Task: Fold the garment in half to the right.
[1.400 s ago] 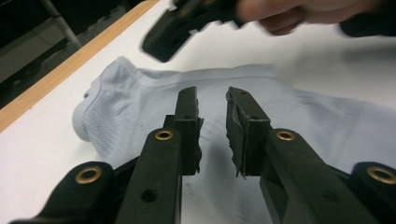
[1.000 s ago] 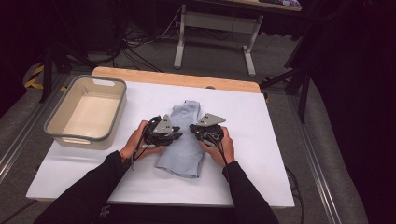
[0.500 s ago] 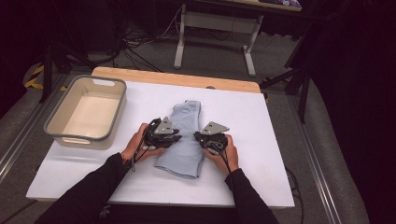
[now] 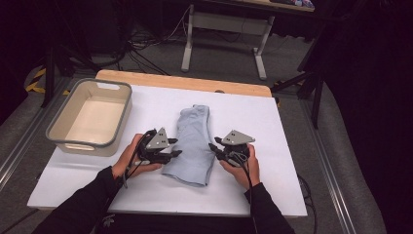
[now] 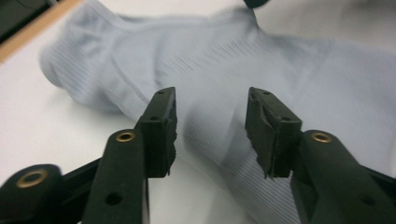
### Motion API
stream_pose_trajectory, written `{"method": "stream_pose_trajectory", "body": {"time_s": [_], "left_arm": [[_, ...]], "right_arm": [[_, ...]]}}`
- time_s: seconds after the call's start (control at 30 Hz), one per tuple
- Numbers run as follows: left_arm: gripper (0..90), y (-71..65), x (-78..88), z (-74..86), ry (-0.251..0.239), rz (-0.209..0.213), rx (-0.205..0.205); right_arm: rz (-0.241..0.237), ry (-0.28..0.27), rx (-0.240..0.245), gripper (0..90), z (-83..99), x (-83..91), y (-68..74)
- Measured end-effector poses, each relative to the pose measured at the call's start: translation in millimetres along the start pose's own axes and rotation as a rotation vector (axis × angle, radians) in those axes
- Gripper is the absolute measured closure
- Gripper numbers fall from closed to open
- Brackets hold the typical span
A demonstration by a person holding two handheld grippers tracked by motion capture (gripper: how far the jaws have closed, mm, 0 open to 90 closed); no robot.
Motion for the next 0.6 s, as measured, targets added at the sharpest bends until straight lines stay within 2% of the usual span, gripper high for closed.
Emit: {"method": "stream_pose_trajectory", "body": {"time_s": [0.17,0.27,0.4,0.47,0.6], "left_arm": [[51.2,-12.5,5.5,11.0,0.018,0.036,0.022],[54.7,-20.6,5.2,20.3,0.040,0.063,0.045],[56.9,-25.9,0.7,31.0,0.070,0.095,0.074],[57.8,-26.0,-0.3,32.5,0.065,0.111,0.116],[58.8,-26.0,-1.0,32.4,0.062,0.116,0.126]], "right_arm": [[0.004,0.073,0.027,64.0,14.6,-3.1,4.8],[0.004,0.109,0.026,66.5,22.9,-6.3,6.0],[0.011,0.121,0.012,72.8,28.0,-9.5,4.4],[0.023,0.129,0.030,74.1,30.4,-11.8,3.8],[0.043,0.135,0.037,77.1,31.2,-14.5,4.5]]}}
Point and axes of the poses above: each handheld gripper's, and its own axes: x roughly backward along the jaws, z roughly out of its underside, y roughly to its left, the point moved 8 cm from there along -x, roughly forward along the jaws, and after that the axes turned 1 degree about -y, right-handed, at the moved point
